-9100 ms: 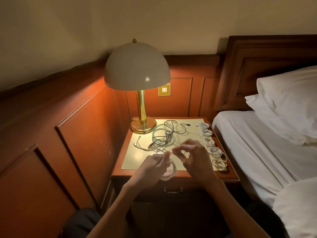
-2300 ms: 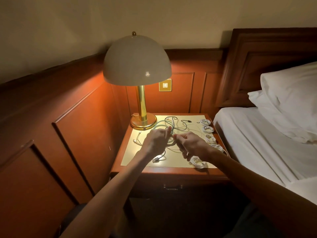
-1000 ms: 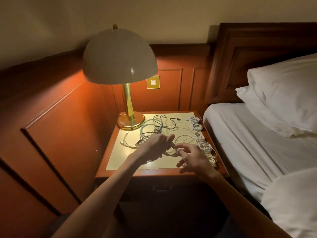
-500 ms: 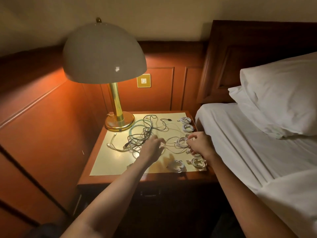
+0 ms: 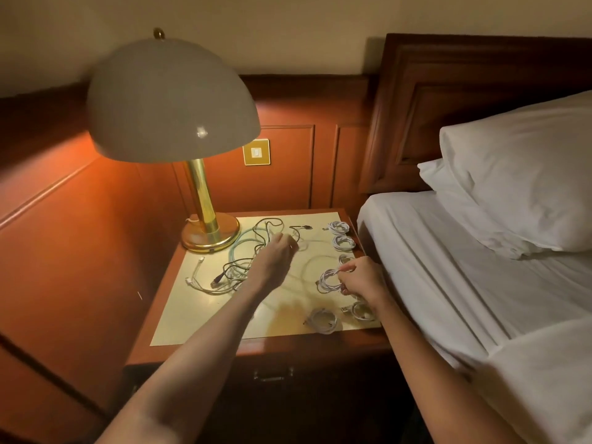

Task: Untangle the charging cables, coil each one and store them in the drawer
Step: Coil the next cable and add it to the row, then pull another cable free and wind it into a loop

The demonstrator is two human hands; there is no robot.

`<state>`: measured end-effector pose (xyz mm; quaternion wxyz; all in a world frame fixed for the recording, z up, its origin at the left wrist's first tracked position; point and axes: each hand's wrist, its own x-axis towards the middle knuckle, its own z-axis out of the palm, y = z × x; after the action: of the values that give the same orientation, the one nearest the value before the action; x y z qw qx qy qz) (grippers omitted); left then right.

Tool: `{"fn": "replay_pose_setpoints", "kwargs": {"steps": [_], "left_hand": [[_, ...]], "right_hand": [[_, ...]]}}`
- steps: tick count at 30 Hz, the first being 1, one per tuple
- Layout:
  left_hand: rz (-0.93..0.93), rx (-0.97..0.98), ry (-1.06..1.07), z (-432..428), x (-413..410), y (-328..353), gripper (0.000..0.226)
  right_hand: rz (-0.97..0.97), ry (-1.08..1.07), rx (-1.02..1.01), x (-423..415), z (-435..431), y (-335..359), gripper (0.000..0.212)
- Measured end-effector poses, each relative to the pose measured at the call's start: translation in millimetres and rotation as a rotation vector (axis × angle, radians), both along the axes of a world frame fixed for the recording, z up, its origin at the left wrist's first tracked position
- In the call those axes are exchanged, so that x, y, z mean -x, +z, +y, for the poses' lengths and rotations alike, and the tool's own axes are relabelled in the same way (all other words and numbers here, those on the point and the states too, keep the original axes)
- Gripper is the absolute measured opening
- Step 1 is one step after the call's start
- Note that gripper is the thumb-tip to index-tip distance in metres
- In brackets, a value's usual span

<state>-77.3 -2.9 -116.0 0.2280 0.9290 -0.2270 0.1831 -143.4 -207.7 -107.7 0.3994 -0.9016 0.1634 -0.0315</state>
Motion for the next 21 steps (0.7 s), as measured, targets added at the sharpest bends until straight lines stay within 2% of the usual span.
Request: {"fn": "replay_pose_setpoints", "kwargs": {"steps": [2,5,8,11,12,15,21], "left_hand": [[-0.068,0.115,0.009,9.9,-5.5,21.1,0.015],[-0.146,0.181,0.028,23.4,-12.4,43.4,0.009],[-0.149,0.195,0.045,31.1,-17.2,52.4,0.007],[-0.155,0.167,-0.004,31.9,-17.4,53.3,0.010],[-0.157,0.166,-0.008,31.6,-17.0,53.1,0.011],[-0.163,0.192,-0.001,30.6,-18.1,53.3,0.012],[-0.158,0.325,-0.025,33.1,-28.6,80.9,0.012]], "right_hand": [[0.031,0.026,0.033,-4.2,11.4,-4.2,0.015],[0.047,0.076,0.166,-12.4,31.0,-13.9,0.015],[0.058,0.116,0.303,-17.8,42.9,-25.9,0.020],[0.047,0.162,0.417,-18.5,48.9,-30.8,0.010],[0.030,0.173,0.441,-18.5,50.2,-31.2,0.015],[0.011,0.198,0.452,-19.0,49.8,-34.0,0.035],[0.025,0.238,0.260,-14.3,43.9,-29.5,0.041]]}}
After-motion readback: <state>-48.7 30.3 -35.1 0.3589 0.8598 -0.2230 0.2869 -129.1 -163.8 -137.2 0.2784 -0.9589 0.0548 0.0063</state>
